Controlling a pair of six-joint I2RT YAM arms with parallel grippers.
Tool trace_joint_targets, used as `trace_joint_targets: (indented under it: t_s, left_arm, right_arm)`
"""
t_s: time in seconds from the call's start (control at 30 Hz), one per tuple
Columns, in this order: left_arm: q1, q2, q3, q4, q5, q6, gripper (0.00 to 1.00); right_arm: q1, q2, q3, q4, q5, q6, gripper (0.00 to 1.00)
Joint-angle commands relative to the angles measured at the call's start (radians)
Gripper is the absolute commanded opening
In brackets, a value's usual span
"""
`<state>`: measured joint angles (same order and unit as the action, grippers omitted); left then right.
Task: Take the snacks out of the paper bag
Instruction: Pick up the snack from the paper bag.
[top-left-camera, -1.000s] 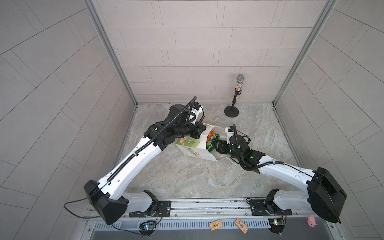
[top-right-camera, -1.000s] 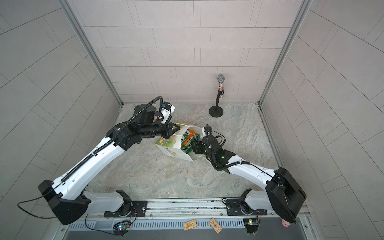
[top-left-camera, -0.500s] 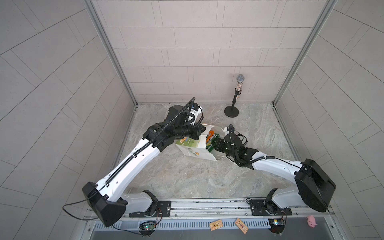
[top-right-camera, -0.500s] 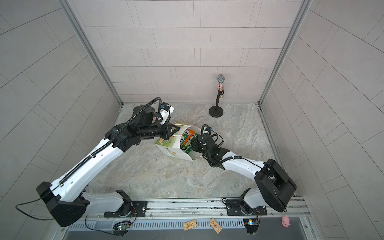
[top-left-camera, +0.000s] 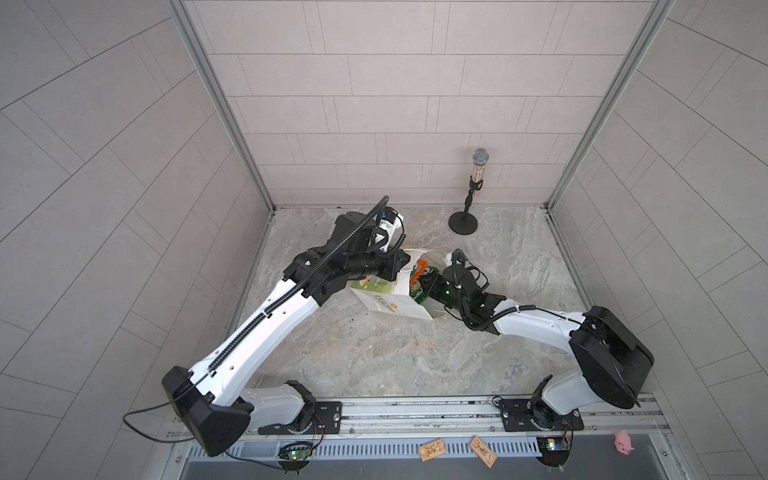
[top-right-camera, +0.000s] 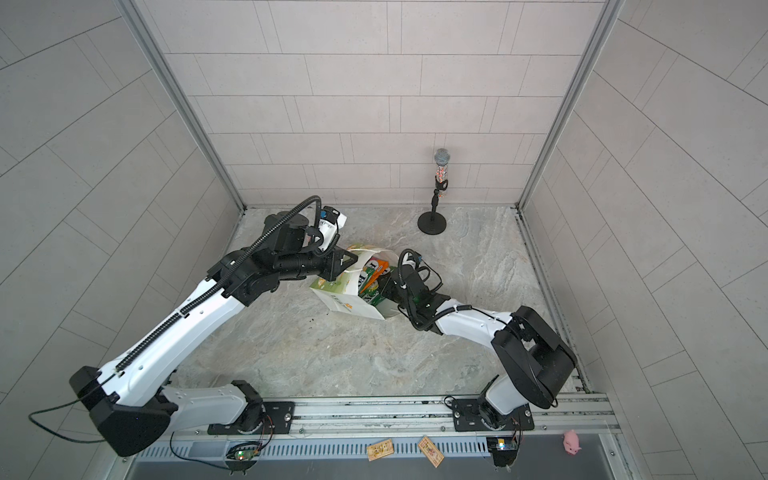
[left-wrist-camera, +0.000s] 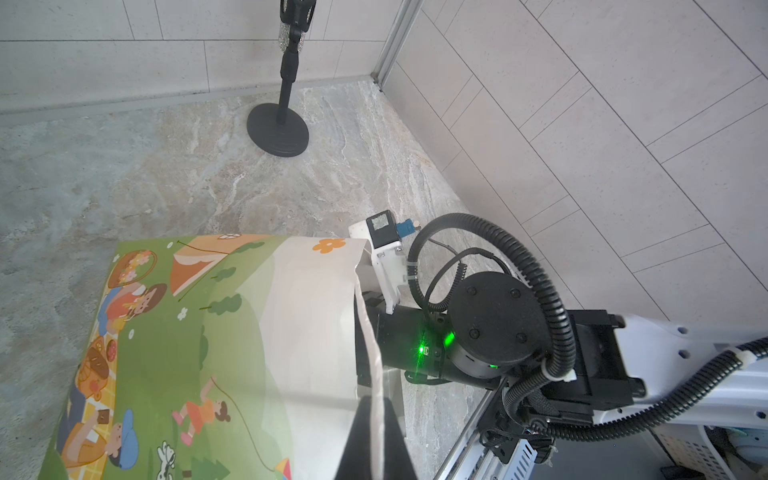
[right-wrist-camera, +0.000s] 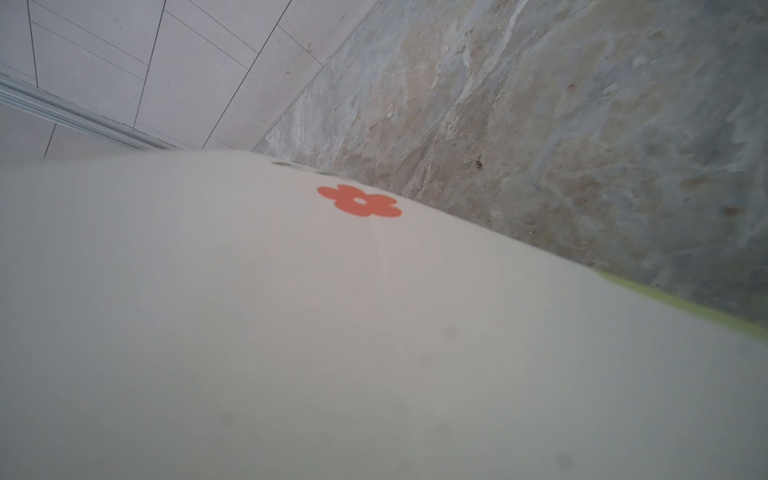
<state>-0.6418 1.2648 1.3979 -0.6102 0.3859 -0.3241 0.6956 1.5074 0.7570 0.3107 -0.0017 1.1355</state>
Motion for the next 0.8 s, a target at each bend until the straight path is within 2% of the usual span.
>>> trace_joint_targets:
  t_s: [0.0, 0.2, 0.4, 0.47, 0.63, 0.77]
  left_arm:
    - [-0.001, -0.019, -0.005, 0.019, 0.015, -0.008, 0.00]
    - [-0.001, -0.017, -0.008, 0.027, 0.019, -0.013, 0.00]
    - [-0.002, -0.017, -0.010, 0.033, 0.019, -0.015, 0.00]
    - [-0.002, -0.019, -0.011, 0.032, 0.019, -0.015, 0.00]
    - [-0.002, -0.030, -0.014, 0.033, 0.013, -0.012, 0.00]
    - [-0.002, -0.038, -0.019, 0.027, 0.001, -0.006, 0.00]
  right_arm:
    - [0.005, 0.021, 0.002, 0.036, 0.019, 0.064, 0.37]
    - [0.008, 0.030, 0.001, 0.033, 0.066, 0.101, 0.36]
    - [0.013, 0.067, 0.029, 0.033, 0.047, 0.094, 0.29]
    - [0.016, 0.076, 0.033, 0.034, 0.043, 0.089, 0.24]
    - [0.018, 0.087, 0.029, 0.044, 0.040, 0.071, 0.00]
    - [0.018, 0.037, 0.046, -0.010, 0.046, 0.020, 0.00]
